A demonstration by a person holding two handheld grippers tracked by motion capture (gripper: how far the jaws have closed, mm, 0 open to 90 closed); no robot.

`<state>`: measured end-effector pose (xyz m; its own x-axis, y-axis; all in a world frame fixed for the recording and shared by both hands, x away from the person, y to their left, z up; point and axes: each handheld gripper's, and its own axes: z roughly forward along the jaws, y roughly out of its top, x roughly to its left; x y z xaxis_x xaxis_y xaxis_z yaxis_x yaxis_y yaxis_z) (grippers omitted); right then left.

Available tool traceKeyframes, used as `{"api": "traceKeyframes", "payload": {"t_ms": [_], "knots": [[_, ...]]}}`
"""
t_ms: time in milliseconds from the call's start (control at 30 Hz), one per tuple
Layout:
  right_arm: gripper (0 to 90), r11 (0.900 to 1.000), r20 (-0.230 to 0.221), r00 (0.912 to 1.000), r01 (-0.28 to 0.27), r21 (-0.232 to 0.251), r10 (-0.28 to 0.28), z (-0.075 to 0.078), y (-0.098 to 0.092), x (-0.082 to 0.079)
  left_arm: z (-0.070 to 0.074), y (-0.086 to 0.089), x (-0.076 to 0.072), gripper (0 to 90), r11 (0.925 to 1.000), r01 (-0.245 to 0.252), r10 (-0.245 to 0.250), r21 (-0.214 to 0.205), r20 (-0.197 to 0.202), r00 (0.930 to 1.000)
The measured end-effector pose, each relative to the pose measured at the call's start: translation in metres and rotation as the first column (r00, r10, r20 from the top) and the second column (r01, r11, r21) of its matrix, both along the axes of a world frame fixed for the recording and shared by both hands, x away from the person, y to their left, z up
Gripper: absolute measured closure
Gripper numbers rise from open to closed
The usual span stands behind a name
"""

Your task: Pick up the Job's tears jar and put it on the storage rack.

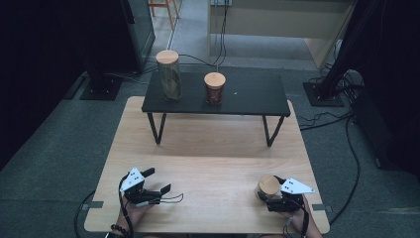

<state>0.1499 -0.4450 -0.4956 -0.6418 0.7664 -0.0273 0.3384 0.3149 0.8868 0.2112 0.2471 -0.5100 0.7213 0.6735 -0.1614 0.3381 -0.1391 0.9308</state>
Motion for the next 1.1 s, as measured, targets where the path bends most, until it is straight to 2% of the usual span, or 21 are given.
{"api": "traceKeyframes", "payload": {"t_ms": [200,533,700,867,1100], "knots": [[24.6,0.9998,0.004,0.9998,-0.017,-0.012,0.017,0.001,0.001,0.0,0.0,0.0,0.0,2.1,1.0,0.001,-0.001,0.001,0.001,1.0],[25.3,0.9993,-0.012,0.9999,0.01,-0.037,-0.01,0.009,0.007,0.002,0.0,0.0,0.0,2.1,1.0,0.002,-0.002,-0.001,-0.001,1.0],[25.4,0.9977,-0.023,0.9995,0.021,-0.064,-0.022,0.018,0.012,0.004,0.0,0.001,0.001,2.1,1.0,0.009,-0.009,-0.002,-0.001,1.0],[25.5,0.9984,-0.026,0.9991,0.031,-0.046,-0.032,0.025,0.012,0.006,0.0,0.001,0.001,2.1,0.9999,0.01,-0.01,-0.001,0.0,0.9999],[25.5,0.9979,-0.029,0.9992,0.027,-0.059,-0.028,0.04,0.018,0.012,0.0,0.002,0.001,2.1,0.9999,0.011,-0.011,-0.003,0.001,0.9999]]}}
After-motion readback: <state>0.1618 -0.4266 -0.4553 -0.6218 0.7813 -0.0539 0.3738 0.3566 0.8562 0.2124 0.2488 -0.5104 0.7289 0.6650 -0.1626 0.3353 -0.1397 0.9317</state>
